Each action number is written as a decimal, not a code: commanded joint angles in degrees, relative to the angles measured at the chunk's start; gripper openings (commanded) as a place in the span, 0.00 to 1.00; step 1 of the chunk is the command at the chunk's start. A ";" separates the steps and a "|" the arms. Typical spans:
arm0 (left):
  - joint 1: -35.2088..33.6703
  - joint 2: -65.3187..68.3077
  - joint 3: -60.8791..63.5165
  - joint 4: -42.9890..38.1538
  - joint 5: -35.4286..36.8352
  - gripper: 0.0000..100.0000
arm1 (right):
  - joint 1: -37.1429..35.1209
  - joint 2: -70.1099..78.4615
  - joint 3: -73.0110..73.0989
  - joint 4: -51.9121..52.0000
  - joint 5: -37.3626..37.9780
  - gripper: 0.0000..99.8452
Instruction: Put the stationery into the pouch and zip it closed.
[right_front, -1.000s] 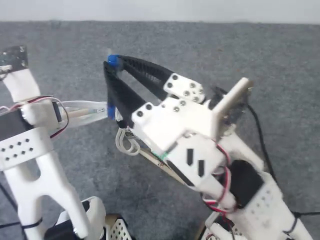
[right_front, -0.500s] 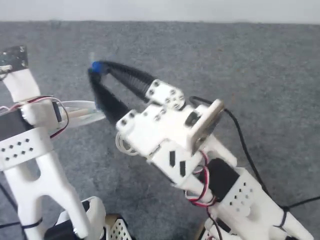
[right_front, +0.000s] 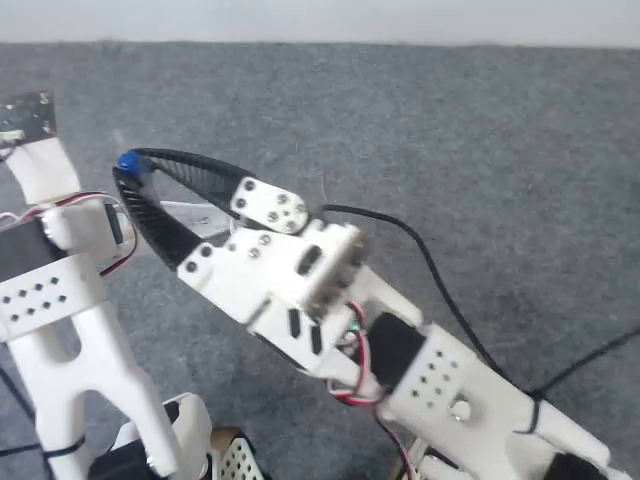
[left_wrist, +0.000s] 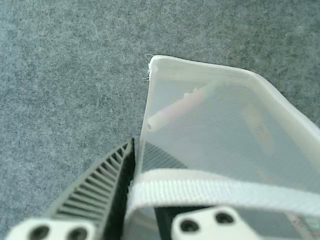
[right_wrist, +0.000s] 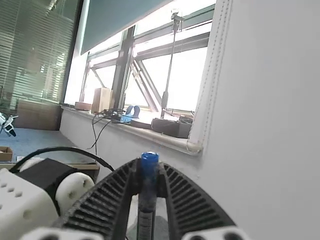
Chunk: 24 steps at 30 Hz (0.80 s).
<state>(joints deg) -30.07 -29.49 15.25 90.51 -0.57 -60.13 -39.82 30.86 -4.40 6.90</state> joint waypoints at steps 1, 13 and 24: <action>-0.18 -0.53 -0.31 -1.49 0.88 0.01 | -0.13 3.82 -0.44 -4.00 1.23 0.01; -0.26 -0.53 0.22 -1.49 0.88 0.01 | 0.75 6.64 2.64 -4.18 1.32 0.01; -0.26 -0.53 0.22 -1.49 0.88 0.01 | 1.10 11.12 4.57 -4.53 1.32 0.01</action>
<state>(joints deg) -30.07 -29.49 15.34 90.51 -0.57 -59.96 -31.38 36.22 -7.56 6.90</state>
